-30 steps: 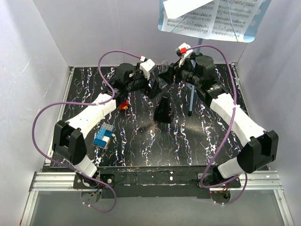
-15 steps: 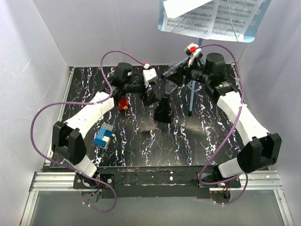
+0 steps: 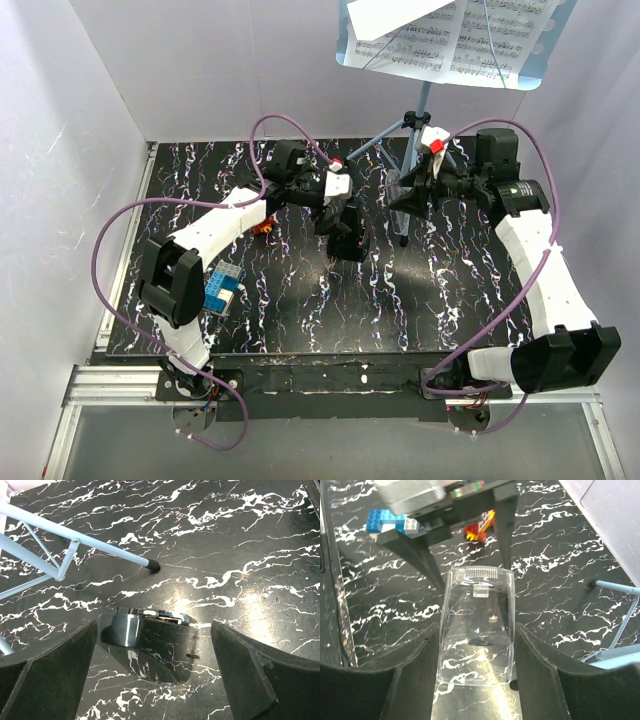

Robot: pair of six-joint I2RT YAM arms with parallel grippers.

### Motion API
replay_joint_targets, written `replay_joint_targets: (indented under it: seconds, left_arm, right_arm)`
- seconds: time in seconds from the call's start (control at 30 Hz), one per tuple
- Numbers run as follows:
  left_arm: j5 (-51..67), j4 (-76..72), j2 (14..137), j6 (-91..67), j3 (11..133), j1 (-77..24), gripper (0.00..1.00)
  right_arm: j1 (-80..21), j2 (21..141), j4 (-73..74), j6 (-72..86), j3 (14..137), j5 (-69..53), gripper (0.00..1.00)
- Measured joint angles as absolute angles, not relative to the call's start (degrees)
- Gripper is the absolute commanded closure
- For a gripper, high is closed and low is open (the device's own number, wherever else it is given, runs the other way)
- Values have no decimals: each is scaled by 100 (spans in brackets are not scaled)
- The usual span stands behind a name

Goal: Pack up the instrument practice props

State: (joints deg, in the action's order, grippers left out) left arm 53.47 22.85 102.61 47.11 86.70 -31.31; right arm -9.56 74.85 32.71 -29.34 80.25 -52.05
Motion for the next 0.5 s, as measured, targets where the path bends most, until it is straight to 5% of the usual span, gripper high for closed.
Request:
replay_joint_targets:
  seconds: [0.5]
  left_arm:
    - [5057,1199,10464,4357,8197,-3260,14]
  right_arm:
    - [-961,6860,3828,-3199,7507,-5321,99]
